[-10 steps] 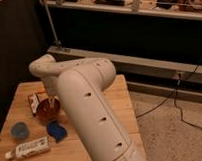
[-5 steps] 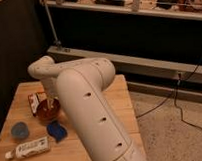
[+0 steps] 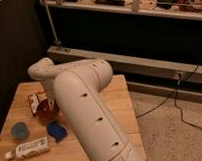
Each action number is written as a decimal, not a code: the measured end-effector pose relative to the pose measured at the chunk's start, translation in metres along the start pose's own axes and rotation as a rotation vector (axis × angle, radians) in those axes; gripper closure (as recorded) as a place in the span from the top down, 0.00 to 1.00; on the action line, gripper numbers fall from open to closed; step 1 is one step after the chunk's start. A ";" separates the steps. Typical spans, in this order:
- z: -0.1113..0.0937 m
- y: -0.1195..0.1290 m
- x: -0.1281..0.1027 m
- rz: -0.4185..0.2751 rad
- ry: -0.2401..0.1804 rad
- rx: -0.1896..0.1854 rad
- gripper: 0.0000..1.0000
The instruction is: Pick up the ceramic bowl
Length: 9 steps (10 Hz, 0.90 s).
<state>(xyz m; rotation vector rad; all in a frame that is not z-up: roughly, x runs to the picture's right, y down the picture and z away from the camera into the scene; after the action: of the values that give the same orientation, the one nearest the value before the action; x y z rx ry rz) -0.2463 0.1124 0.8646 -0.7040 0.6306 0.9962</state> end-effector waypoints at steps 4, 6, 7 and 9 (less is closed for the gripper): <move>0.003 0.004 0.000 -0.014 0.022 -0.002 0.05; 0.001 0.006 -0.001 -0.013 0.022 -0.007 0.00; -0.005 0.006 -0.002 -0.007 0.012 -0.026 0.00; -0.026 0.001 -0.002 0.035 -0.023 -0.072 0.00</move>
<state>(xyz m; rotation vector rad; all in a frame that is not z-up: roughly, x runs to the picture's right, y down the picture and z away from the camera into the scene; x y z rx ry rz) -0.2524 0.0916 0.8496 -0.7455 0.5910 1.0622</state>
